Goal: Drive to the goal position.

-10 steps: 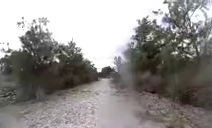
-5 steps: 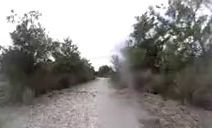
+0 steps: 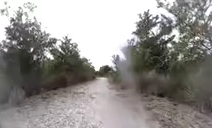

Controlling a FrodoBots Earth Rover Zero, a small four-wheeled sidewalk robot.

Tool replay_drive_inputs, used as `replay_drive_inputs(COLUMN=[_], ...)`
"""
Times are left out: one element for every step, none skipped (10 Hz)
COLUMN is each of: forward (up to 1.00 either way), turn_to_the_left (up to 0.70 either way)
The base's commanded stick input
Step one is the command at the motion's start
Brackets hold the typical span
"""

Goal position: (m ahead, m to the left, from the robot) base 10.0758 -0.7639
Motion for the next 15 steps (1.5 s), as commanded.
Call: replay_drive_inputs(forward=[0.6,0.6,0.6,0.6,0.6,0.6,0.6,0.6,0.6,0.6,0.6,0.6,0.6,0.6,0.6], turn_to_the_left=[0.15,0.15,0.15,0.15,0.1,0.02,0.0,0.07,0.12,0.14,0.03,0.0,0.0,0.0,0.0])
